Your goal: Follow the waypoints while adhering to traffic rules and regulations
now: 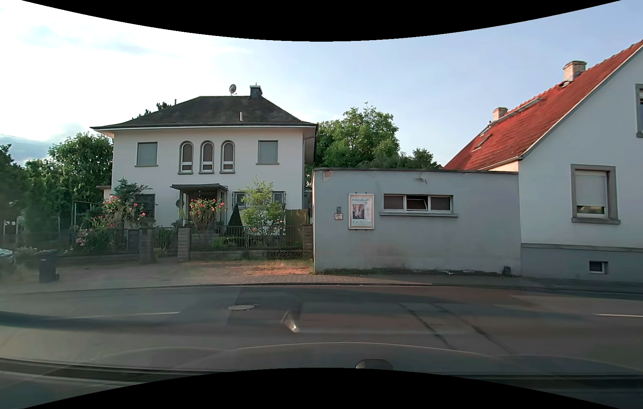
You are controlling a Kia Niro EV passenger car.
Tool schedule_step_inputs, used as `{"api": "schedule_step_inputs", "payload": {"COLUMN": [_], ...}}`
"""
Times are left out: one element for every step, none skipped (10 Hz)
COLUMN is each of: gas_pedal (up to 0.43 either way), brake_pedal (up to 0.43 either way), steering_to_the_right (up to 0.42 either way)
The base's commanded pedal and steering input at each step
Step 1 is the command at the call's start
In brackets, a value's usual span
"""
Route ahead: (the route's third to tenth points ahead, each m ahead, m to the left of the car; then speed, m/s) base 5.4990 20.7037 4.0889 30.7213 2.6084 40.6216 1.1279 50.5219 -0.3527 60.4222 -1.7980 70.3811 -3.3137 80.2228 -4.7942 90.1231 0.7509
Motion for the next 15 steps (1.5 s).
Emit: {"api": "schedule_step_inputs", "payload": {"gas_pedal": [0.000,0.000,0.000,0.000,0.000,0.000,0.000,0.000,0.000,0.000,0.000,0.000,0.000,0.000,0.000], "brake_pedal": [0.000,0.128,0.165,0.183,0.195,0.207,0.220,0.226,0.226,0.226,0.220,0.201,0.183,0.183,0.183], "steering_to_the_right": [-0.257,-0.265,-0.276,-0.290,-0.300,-0.307,-0.307,-0.308,-0.307,-0.307,-0.307,-0.307,-0.307,-0.307,-0.307]}}
